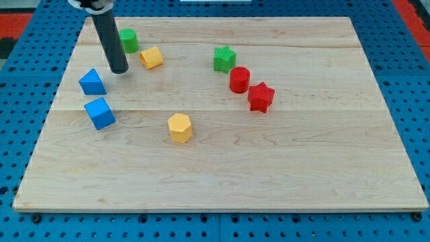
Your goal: Push the yellow heart parallel to the green circle
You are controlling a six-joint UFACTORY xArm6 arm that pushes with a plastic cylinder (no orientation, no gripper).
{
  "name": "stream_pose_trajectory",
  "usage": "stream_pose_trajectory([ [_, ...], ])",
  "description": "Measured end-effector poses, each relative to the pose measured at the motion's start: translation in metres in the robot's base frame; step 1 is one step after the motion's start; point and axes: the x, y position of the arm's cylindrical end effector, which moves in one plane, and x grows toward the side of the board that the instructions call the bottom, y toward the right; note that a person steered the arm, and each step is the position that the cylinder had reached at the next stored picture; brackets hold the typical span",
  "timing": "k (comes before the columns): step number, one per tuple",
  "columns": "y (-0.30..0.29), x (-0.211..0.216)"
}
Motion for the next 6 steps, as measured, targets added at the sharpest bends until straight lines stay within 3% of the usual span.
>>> stream_pose_trajectory([
  [1, 0.019, -0.009],
  [2, 0.046, 0.019],
  [3, 0.083, 0.02],
  [5, 0.029, -0.057],
  [6, 0.062, -0.007],
])
